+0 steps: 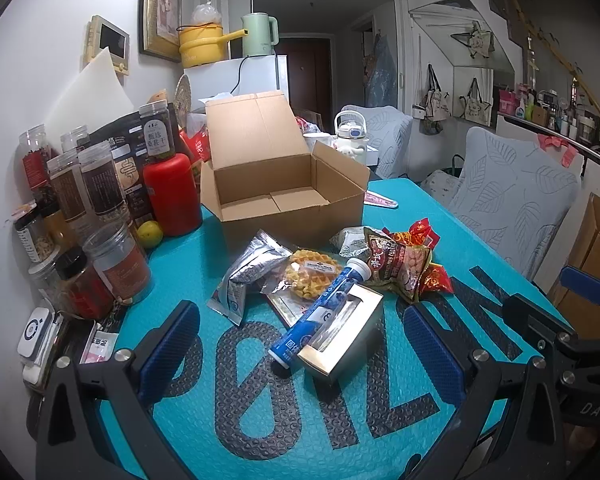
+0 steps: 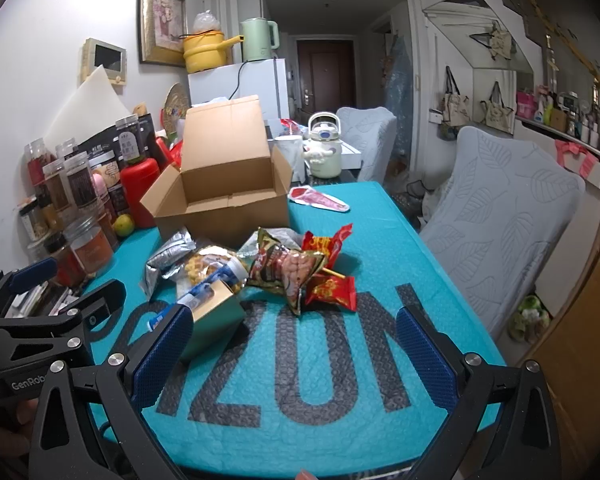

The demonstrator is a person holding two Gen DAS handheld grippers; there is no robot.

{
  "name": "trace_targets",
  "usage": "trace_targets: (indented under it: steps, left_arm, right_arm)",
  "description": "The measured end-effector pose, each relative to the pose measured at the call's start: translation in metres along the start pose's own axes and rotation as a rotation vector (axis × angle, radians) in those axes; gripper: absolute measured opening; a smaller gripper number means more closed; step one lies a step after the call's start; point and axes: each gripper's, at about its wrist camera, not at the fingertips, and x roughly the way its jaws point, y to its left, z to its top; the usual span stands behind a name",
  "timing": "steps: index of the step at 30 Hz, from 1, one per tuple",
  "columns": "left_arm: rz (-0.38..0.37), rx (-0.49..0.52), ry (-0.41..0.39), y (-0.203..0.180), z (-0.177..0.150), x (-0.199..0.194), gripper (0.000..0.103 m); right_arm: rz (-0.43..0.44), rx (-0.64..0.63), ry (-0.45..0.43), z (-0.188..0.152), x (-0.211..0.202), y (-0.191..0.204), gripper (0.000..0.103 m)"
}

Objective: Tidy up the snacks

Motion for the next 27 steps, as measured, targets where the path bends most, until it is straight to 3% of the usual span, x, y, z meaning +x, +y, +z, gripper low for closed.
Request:
trace_targets:
  steps: [27]
  left_arm:
    - [0.013, 0.017, -0.001, -0.0039, -0.0041, -0.0013, 0.103]
  right_arm:
    - [-0.001, -0.013, 0.011, -0.0075, 0.0041, 0.0008, 0.103]
